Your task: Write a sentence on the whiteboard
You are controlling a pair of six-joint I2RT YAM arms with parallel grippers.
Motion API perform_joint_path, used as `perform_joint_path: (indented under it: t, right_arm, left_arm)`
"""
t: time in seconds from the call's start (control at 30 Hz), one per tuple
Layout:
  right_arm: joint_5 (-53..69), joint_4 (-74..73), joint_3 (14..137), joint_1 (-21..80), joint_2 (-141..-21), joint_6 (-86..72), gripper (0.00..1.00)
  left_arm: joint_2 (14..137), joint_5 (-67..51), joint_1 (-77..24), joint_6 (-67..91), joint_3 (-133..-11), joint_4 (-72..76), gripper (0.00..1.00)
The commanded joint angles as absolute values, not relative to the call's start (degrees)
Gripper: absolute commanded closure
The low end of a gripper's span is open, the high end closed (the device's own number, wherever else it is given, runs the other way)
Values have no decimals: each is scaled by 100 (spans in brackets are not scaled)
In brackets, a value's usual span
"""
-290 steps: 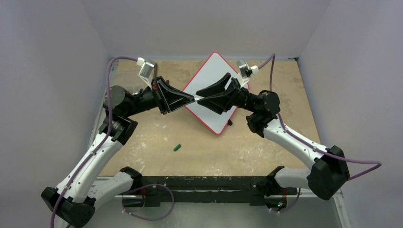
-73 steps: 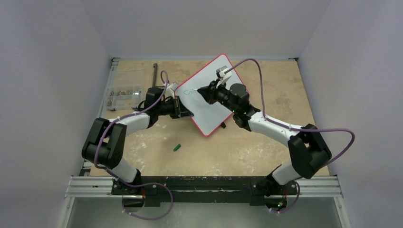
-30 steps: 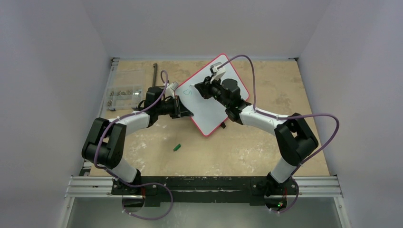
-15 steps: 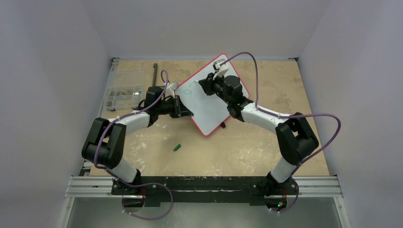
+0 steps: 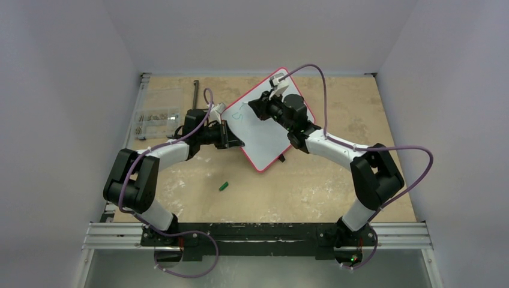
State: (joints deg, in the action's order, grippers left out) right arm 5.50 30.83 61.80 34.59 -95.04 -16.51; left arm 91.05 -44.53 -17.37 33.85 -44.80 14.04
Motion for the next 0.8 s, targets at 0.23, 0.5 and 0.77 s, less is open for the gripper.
perform_joint_path:
  t: [0.23,0.5,0.77]
  right_arm:
    - [626,3202,6741,3470,-9781,-1791,100]
    - [541,3091,6647,3467,-9851,-1760,100]
    - [527,3062,6242,3467,-9644,-1771,100]
  left_arm:
    - [8996,-4394,-1811,3021,-4590,1169,100]
    - [8950,-4381,-1819,3014,-4601,1144,100]
    - [8932,-4383,-1819,3002,-4625,1116,100]
